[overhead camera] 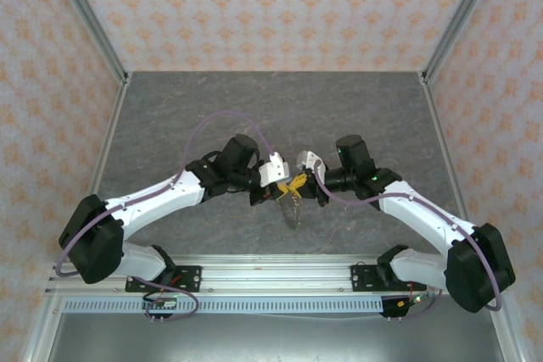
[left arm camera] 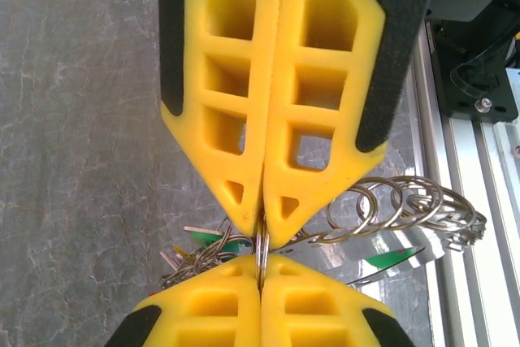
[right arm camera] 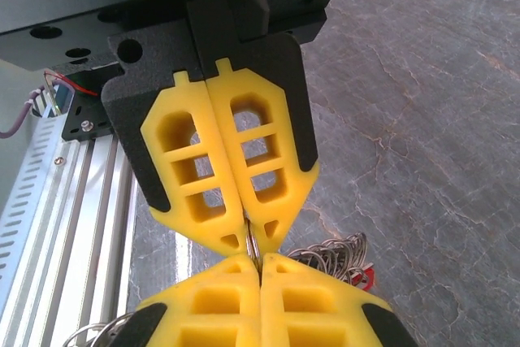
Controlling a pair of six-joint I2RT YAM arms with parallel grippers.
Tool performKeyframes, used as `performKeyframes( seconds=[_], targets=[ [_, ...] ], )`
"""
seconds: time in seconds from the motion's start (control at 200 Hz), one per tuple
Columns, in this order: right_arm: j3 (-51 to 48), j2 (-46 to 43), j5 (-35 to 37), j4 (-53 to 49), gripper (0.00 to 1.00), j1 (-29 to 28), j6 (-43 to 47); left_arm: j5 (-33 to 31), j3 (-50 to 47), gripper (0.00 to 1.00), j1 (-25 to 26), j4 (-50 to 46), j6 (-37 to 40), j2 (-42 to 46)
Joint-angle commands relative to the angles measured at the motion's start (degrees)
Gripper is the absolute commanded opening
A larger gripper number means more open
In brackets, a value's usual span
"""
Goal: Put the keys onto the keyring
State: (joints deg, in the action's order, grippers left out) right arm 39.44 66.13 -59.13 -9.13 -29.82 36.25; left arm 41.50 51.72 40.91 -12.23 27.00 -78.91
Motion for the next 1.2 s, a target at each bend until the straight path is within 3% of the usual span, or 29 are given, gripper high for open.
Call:
performKeyframes(
  seconds=[0.0,0.165,0.295,0.395,0.505,0.661,0.796,0.956,1.061,1.196],
  targets=[
    [-0.1,-1.3,-2.5,5.4,0.00,-0.4,-0.6,0.3,1.3,0.00,0.7,1.2,-0.5,-0.3],
    [-2.4,-2.2,1.9,6.0,0.05,0.0,-2.7,1.7,-2.4,0.00,-0.1,10.0,-5.2,1.8],
    [-7.3,-2.5,1.6,13.2,0.16,1.5,-7.6,4.8,-6.1,0.00,-0.8,19.7,-10.2,3.1],
    [-9.5,-2.4,-0.1,17.4,0.18,2.5,-10.7,5.9,-8.5,0.00,-1.0,25.8,-13.1,3.8],
    [-10.8,-2.5,-0.4,20.0,0.17,3.3,-12.6,5.9,-10.2,0.00,-1.1,29.9,-15.3,4.0],
    [-10.5,-2.2,-1.4,20.3,0.04,3.6,-13.5,6.4,-11.5,0.00,-1.2,33.9,-17.8,3.4],
    [-10.5,-2.1,-1.7,20.2,0.05,3.6,-13.7,5.2,-11.4,0.00,-1.2,34.3,-18.1,3.1],
    [-10.3,-3.5,0.3,18.1,0.17,3.5,-12.7,0.0,-10.8,0.00,-1.2,29.0,-15.7,3.5],
    [-10.9,-6.0,6.7,18.3,0.25,3.5,-13.2,-5.1,-9.5,0.00,-1.2,21.1,-11.3,4.1],
    [-11.9,-9.9,17.7,19.1,0.28,3.5,-14.5,-8.9,-7.4,0.00,-1.5,11.4,-5.4,4.6]
  ],
)
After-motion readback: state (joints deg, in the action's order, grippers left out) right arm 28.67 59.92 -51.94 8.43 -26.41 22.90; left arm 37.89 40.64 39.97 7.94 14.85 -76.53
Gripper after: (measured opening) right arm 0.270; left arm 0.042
